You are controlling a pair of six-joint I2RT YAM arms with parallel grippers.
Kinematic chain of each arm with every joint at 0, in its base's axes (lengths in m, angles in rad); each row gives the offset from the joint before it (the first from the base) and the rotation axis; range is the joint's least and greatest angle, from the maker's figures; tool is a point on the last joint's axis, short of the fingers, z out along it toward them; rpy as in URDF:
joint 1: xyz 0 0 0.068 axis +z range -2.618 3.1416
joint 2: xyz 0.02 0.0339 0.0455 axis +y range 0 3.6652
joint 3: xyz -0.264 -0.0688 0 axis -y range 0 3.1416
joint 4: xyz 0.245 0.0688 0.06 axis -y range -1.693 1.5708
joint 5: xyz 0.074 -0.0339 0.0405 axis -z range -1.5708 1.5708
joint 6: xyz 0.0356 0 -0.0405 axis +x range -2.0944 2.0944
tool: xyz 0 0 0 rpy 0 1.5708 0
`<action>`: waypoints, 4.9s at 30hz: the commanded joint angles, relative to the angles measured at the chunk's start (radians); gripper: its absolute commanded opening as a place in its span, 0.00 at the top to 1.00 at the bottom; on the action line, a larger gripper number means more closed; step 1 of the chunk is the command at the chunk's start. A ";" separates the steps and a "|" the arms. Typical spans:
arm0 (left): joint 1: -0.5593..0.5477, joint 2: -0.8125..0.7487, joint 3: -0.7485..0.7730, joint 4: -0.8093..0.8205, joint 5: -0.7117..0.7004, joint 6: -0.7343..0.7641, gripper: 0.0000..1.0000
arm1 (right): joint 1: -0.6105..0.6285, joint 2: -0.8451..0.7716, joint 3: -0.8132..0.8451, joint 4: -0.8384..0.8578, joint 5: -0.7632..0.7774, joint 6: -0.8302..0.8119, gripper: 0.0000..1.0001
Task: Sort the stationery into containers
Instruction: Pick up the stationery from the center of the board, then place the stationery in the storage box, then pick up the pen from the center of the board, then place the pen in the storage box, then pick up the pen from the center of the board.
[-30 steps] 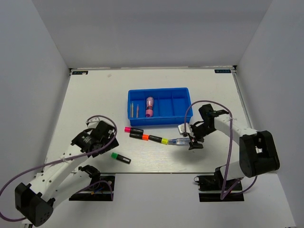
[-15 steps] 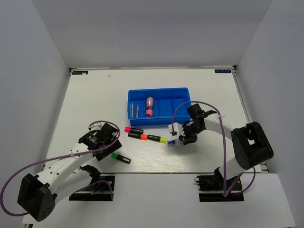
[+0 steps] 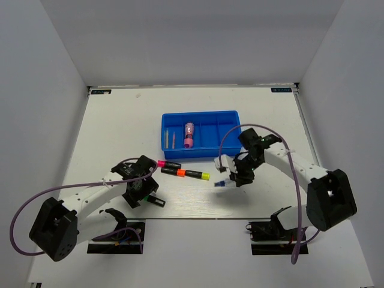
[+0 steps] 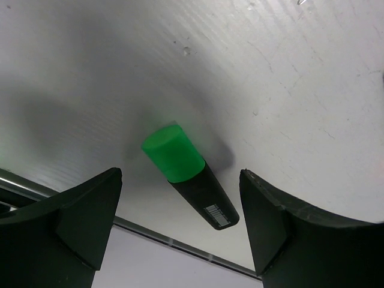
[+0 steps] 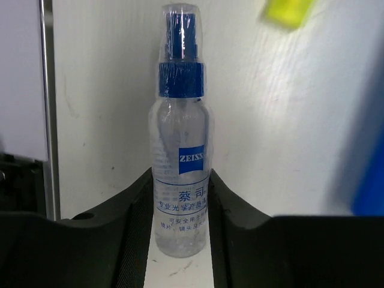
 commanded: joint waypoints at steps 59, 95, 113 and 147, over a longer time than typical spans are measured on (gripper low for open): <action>-0.262 -0.052 0.071 -0.059 -0.173 -0.296 1.00 | 0.090 0.444 0.747 0.230 0.491 1.519 0.29; -0.118 1.197 1.501 0.474 0.483 0.505 0.87 | -0.064 -0.515 -0.152 0.541 0.481 1.017 1.00; -0.155 0.762 1.185 0.356 0.251 0.670 0.99 | -0.060 -0.432 -0.191 0.474 -0.260 0.595 0.50; -0.226 -0.572 -0.032 -0.149 -0.379 0.212 0.01 | 0.329 0.289 0.092 0.742 0.118 0.531 0.33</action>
